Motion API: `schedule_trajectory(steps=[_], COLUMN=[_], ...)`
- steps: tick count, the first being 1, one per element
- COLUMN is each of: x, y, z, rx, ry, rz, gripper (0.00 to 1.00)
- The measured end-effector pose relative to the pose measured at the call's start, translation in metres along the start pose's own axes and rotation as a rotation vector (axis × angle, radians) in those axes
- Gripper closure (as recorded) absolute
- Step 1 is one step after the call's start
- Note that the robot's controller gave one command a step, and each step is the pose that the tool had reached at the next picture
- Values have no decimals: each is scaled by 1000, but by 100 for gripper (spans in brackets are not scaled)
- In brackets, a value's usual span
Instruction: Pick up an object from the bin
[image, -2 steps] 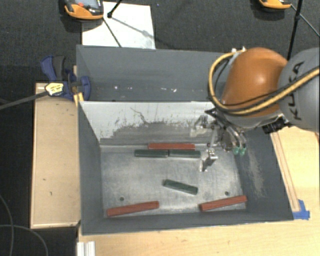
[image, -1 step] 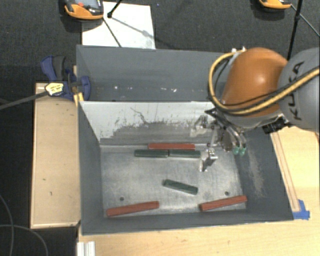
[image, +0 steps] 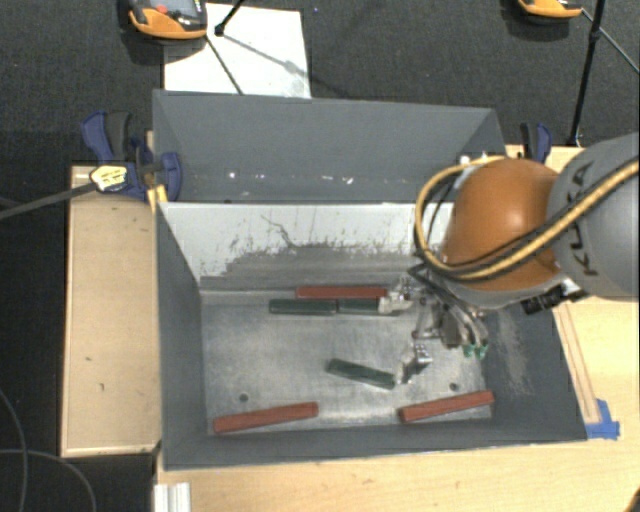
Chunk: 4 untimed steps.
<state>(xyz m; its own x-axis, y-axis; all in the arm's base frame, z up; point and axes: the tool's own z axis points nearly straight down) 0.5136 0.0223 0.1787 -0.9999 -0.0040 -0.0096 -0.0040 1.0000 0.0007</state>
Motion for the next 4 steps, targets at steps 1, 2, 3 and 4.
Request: schedule_trajectory(steps=[1,2,3,4], x=[29,-43,-43,-45], y=[12,6,6,26], z=[68,103,103,103], rx=[0,-1,-1,4], ry=[4,-9,-9,-7], rz=[-61,89,90,114], gripper=[0,100,100,100])
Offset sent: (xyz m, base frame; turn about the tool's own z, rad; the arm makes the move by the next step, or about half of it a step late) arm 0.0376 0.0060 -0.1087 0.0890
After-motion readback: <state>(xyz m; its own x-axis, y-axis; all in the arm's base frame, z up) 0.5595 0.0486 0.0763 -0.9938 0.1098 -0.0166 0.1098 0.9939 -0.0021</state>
